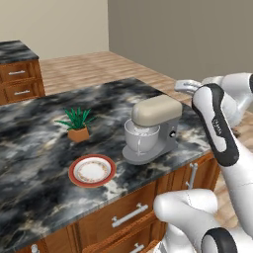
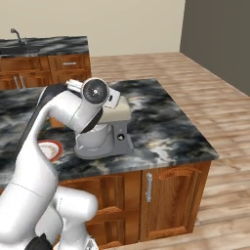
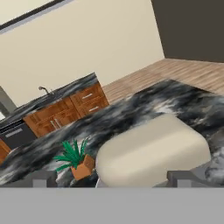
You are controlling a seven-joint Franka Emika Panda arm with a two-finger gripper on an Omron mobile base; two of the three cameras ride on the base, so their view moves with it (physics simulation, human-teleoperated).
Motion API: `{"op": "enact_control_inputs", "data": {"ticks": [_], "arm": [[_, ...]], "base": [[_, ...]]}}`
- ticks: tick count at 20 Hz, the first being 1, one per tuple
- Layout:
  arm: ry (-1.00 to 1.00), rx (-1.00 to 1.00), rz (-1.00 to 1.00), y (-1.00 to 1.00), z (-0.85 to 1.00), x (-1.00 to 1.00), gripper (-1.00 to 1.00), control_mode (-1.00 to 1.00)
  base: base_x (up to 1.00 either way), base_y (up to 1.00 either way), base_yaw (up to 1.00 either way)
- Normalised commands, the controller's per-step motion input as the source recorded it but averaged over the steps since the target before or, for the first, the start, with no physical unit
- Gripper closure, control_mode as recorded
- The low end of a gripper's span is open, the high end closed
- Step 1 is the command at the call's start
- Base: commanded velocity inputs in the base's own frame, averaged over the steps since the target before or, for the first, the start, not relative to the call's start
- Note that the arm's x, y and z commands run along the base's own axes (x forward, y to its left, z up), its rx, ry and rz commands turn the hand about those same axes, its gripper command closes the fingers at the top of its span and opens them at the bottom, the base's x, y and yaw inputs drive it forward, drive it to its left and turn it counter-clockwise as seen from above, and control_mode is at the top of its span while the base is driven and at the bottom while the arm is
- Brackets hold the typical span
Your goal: Add butter and sugar cubes to the stand mixer bowl and then turn on the stand mixer to begin making frosting.
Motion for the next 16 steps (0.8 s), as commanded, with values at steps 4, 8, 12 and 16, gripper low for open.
{"op": "enact_control_inputs", "data": {"ticks": [4, 8, 12, 16], "arm": [[0.12, 0.02, 0.00, -0.16, 0.00, -1.00, -1.00, -1.00], [0.11, 0.13, 0.00, -0.57, -0.01, -0.84, -1.00, -1.00], [0.27, 0.17, -0.05, -0.75, 0.00, -0.31, -1.00, -1.00], [0.18, 0.04, -0.02, -0.59, -0.20, -0.11, -1.00, -1.00]], "base": [[0.00, 0.00, 0.00], [0.00, 0.00, 0.00], [0.00, 0.00, 0.00], [0.00, 0.00, 0.00]]}}
